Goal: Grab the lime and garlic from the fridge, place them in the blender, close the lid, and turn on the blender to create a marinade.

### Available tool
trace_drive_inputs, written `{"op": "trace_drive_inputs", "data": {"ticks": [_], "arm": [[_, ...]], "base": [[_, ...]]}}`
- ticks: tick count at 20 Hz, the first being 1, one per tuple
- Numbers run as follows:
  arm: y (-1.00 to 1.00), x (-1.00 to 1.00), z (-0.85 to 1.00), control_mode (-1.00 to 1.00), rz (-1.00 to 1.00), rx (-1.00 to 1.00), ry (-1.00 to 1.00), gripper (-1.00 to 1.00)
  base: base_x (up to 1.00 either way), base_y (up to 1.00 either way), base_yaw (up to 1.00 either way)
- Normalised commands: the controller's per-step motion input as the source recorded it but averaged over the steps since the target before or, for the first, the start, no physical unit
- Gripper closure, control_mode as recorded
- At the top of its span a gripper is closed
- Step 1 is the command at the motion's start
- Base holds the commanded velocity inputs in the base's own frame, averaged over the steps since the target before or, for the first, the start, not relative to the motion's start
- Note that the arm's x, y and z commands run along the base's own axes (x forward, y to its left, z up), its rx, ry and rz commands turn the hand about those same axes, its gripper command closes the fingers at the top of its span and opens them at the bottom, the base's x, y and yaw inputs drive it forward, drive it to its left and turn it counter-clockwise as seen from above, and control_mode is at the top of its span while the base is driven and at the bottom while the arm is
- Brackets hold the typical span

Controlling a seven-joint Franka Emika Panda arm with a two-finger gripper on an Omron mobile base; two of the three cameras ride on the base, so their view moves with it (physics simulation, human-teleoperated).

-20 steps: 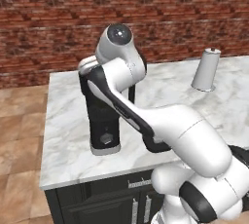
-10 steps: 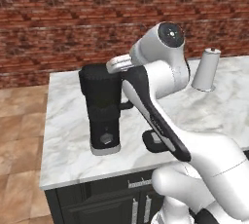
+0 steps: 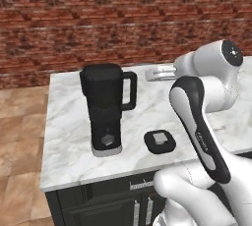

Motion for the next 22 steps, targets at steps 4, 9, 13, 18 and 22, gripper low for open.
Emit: {"op": "trace_drive_inputs", "data": {"ticks": [4,9,13,18,22], "arm": [[-0.49,0.0,-0.15,-1.0,0.0,0.1,0.01,-1.0],[-0.42,0.0,-0.18,-1.0,0.0,0.08,0.0,-1.0],[-0.43,0.0,-0.2,-1.0,0.0,0.08,0.0,-1.0],[-0.26,0.0,-0.34,-1.0,0.0,0.04,0.05,-1.0],[-0.13,0.0,-0.47,-1.0,0.0,0.0,0.17,-1.0]], "base": [[0.0,0.0,0.0],[0.0,0.0,0.0],[0.0,0.0,0.0],[0.0,0.0,0.0],[0.0,0.0,0.0]]}}
